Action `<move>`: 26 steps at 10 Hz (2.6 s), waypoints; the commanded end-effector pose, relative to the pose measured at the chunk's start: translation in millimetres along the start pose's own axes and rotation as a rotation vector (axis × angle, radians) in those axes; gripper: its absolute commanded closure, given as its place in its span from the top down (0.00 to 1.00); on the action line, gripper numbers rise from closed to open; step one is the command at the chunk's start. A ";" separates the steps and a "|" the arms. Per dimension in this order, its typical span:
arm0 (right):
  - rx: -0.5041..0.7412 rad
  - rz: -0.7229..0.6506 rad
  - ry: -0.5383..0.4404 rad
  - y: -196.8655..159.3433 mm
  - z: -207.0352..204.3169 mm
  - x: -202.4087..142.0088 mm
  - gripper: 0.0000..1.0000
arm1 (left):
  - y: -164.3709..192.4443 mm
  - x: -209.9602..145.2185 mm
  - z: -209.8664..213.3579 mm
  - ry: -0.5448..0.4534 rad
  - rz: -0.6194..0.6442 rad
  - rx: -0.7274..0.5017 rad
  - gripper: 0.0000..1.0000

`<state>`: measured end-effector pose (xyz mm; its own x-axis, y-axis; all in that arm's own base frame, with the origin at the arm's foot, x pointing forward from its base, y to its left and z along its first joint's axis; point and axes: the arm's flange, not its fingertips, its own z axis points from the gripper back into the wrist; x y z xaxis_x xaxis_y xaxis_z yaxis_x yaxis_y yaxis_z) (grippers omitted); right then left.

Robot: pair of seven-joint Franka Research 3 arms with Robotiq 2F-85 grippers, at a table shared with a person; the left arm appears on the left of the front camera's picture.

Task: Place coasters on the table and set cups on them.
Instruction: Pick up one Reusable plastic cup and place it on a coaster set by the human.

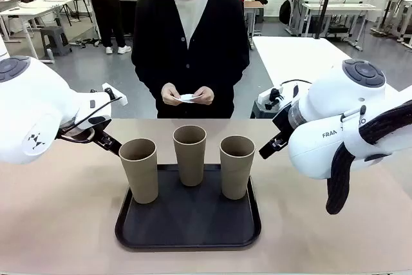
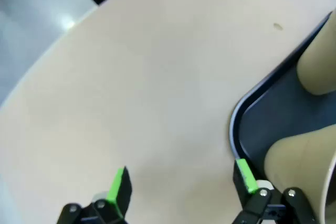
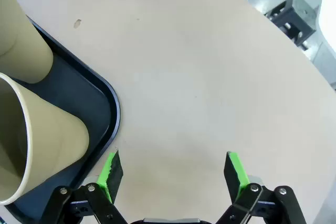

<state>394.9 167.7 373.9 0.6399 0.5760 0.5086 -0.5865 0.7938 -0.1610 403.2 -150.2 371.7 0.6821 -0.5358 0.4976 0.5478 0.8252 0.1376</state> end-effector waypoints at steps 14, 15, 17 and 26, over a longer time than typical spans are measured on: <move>0.000 0.000 0.000 0.1 0.0 0.0 1.00 | -0.2 0.1 0.0 0.000 0.000 0.000 1.00; -0.024 0.020 -0.025 8.5 28.8 6.7 1.00 | -4.9 5.1 32.2 -0.059 -0.023 0.041 1.00; -0.059 0.013 -0.001 21.4 85.3 7.0 1.00 | -16.0 10.8 91.8 -0.059 -0.018 0.006 1.00; -0.123 0.020 0.225 37.6 171.1 -14.0 1.00 | -35.6 -20.9 174.5 0.230 -0.087 -0.012 1.00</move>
<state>266.8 153.6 511.7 0.7357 0.6117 0.2908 -0.5452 0.7896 -0.2815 278.3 -137.2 514.3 0.7103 -0.6414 0.2899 0.6171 0.7656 0.1819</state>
